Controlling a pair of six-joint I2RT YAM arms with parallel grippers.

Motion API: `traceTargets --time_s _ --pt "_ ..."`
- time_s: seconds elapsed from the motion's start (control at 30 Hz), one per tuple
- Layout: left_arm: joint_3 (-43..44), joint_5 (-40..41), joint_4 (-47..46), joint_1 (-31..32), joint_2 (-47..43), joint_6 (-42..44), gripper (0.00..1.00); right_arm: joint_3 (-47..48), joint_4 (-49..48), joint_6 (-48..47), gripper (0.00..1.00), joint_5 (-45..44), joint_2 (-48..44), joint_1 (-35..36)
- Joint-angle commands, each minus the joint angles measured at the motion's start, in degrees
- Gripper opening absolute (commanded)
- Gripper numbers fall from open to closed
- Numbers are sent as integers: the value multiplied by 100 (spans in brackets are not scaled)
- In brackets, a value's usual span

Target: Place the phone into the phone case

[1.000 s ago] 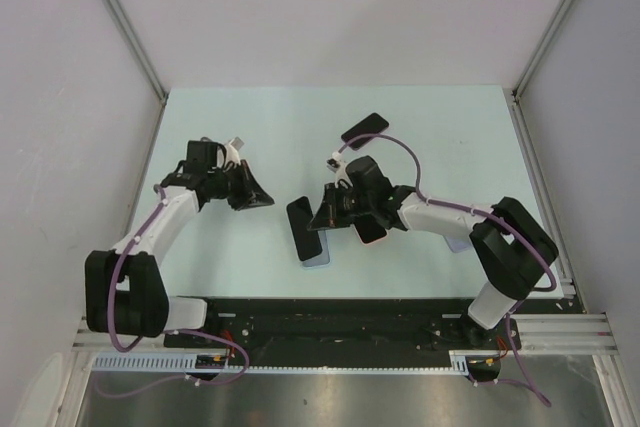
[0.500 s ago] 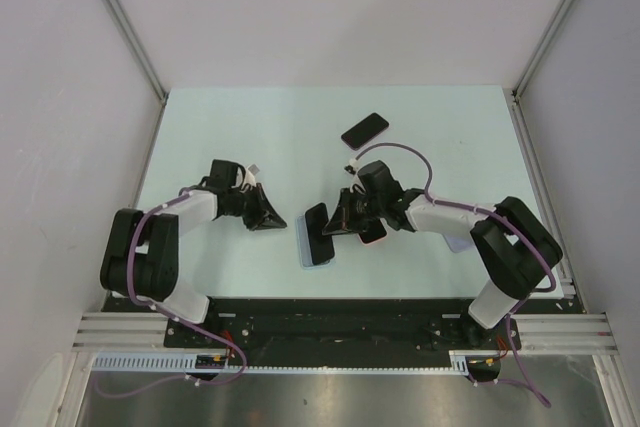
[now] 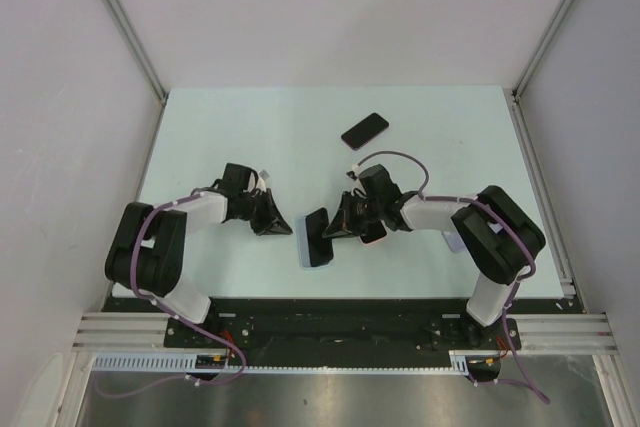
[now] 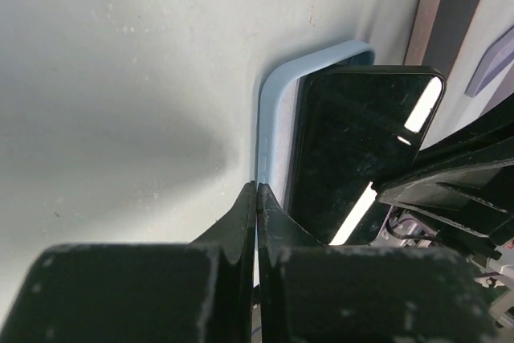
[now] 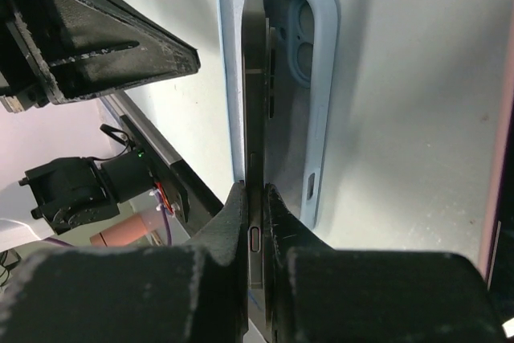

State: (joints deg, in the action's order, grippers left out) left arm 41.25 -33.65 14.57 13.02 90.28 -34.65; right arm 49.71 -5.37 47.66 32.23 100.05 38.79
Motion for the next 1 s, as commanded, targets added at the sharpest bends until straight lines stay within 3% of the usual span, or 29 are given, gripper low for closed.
traceTargets --time_s 0.0,0.57,0.73,0.87,0.97 --pt "-39 253 -156 149 104 -85 0 38 -527 156 0 223 164 112" --pt "-39 341 -481 711 517 -217 0 38 -1142 191 0 214 867 296" --pt "-39 350 -437 729 473 -252 0 38 -792 -46 0 -84 964 288" --pt "-30 446 -324 729 184 -331 1 38 -527 76 9 -226 727 191" --pt "40 657 -183 729 -88 -349 12 65 -641 200 20 -129 507 103"
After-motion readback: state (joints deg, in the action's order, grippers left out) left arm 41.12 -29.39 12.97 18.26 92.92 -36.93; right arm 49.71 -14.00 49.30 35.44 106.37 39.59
